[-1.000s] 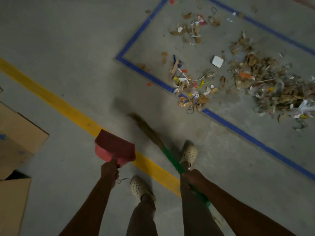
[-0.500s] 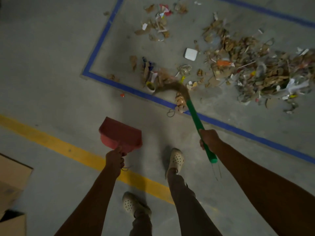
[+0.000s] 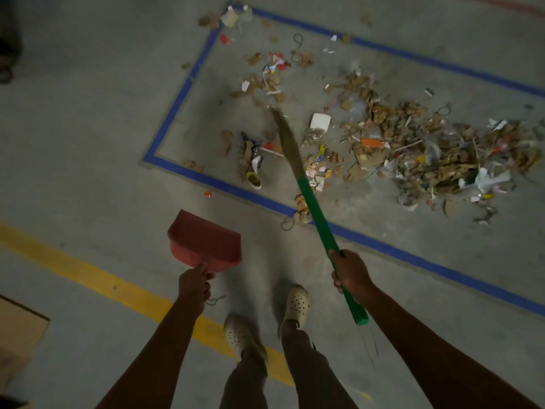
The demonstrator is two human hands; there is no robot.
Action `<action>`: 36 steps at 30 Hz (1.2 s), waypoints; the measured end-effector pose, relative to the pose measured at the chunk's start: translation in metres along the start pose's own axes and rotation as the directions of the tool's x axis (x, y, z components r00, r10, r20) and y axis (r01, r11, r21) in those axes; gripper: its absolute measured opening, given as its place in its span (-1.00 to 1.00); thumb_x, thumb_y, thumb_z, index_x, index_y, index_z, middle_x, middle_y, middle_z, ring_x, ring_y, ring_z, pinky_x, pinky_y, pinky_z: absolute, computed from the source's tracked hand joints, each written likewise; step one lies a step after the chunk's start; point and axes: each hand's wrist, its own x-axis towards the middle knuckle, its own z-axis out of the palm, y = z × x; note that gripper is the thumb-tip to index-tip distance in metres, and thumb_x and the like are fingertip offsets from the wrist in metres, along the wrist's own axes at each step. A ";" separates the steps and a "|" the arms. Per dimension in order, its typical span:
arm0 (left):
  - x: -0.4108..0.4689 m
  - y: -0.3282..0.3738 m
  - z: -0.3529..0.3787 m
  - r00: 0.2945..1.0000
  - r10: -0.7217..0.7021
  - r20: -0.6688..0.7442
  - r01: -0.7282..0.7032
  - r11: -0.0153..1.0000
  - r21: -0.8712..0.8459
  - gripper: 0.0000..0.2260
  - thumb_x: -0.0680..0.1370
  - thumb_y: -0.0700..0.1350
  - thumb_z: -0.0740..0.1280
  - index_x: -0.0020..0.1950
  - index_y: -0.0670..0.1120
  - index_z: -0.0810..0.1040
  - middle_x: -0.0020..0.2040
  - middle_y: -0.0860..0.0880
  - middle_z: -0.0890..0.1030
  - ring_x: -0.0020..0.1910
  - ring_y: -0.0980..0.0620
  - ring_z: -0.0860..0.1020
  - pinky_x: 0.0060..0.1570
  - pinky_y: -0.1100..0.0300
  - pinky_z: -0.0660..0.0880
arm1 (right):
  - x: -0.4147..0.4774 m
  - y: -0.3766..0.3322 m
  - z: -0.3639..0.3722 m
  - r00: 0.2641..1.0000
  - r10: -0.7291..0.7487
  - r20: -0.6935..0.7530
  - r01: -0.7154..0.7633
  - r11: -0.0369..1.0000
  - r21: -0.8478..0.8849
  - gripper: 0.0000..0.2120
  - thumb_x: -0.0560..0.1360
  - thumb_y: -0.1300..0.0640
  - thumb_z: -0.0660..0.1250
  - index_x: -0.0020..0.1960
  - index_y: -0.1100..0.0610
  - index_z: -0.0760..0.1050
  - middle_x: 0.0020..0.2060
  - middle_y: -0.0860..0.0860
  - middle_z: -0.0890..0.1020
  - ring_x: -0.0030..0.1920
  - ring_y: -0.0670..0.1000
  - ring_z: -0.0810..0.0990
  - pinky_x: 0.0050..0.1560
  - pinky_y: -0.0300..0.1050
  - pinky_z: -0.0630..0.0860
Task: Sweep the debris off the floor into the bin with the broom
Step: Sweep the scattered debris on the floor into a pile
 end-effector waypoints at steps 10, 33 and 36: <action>0.014 -0.012 -0.054 0.991 -0.052 -0.121 0.037 0.992 -0.123 -0.73 0.64 -0.14 0.28 -0.23 -0.21 0.46 -0.31 -0.18 0.42 -0.70 0.13 0.17 -0.59 0.39 0.12 | -0.027 -0.025 0.119 0.963 -0.045 0.266 0.123 0.950 -0.288 -0.68 0.61 -0.08 0.22 -0.12 0.15 0.49 -0.37 0.05 0.54 -0.40 0.05 0.51 -0.34 -0.12 0.44; 0.155 0.104 -0.048 0.996 -0.087 -0.008 0.087 0.996 -0.031 -0.69 0.64 -0.10 0.27 -0.25 -0.23 0.42 -0.26 -0.20 0.50 -0.70 0.15 0.20 -0.62 0.38 0.14 | 0.104 -0.158 0.085 0.907 0.319 -0.273 -0.227 0.920 0.321 -0.70 0.62 0.03 0.26 -0.12 0.27 0.47 -0.58 0.13 0.46 -0.60 0.06 0.41 -0.50 -0.15 0.39; 0.160 0.120 -0.040 0.997 -0.073 0.007 0.073 0.997 -0.019 -0.73 0.64 -0.15 0.24 -0.23 -0.23 0.43 -0.25 -0.20 0.50 -0.71 0.16 0.20 -0.61 0.42 0.13 | 0.088 -0.165 0.080 0.918 0.264 -0.296 -0.185 0.945 0.270 -0.70 0.62 0.00 0.24 -0.09 0.24 0.50 -0.46 0.12 0.48 -0.49 0.07 0.44 -0.43 -0.10 0.42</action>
